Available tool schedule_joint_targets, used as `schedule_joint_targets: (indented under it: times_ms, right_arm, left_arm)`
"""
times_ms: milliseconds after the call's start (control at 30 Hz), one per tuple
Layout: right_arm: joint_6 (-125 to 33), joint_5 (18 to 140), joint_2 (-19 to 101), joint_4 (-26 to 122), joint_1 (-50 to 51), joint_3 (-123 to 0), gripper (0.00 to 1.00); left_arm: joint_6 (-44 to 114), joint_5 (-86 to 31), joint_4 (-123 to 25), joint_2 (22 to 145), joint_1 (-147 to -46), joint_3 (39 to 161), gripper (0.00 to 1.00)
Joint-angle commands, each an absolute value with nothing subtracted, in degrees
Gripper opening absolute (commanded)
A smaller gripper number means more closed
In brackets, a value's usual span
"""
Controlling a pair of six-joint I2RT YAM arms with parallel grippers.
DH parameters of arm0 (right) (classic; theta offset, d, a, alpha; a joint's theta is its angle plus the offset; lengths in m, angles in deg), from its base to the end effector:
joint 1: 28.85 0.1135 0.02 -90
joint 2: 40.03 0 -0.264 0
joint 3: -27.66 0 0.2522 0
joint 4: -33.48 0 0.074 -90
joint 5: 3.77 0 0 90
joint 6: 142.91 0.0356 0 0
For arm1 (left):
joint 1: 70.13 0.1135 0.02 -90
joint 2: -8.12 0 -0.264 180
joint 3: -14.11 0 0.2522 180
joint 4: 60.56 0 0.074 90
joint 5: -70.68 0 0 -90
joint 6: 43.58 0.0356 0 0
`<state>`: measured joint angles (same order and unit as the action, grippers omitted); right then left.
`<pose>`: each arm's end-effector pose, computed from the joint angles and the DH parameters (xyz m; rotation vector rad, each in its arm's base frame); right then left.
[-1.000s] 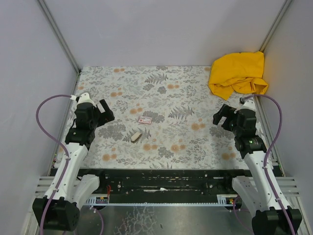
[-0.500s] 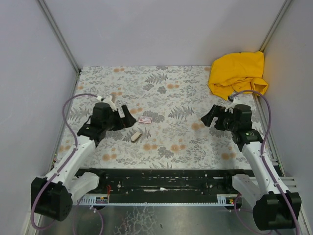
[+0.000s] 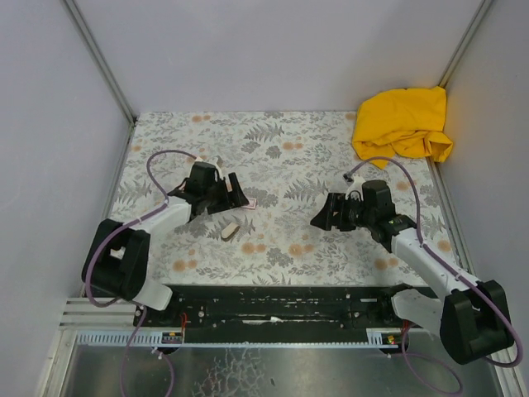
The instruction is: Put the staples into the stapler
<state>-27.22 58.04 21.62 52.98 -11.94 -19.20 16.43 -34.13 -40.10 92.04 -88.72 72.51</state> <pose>0.2109 0.0817 0.2221 -0.1242 2.2437 0.9488 0.2767 -0.1027 0.1894 -0.1154 2.4539 -0.6985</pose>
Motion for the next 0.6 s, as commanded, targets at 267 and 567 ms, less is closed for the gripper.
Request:
schedule_joint_targets:
  times_ms: [267, 567]
  right_arm:
    - [-25.93, 57.47, 24.37, 47.72, -9.18, -19.51, 0.74]
    - [-26.39, 57.37, 25.29, 48.47, -8.63, -19.67, 0.73]
  left_arm:
    - [16.54, -26.70, -46.65, 102.81, -87.53, 79.86, 0.55]
    - [17.53, -26.41, -46.45, 108.29, -87.52, 82.21, 0.45]
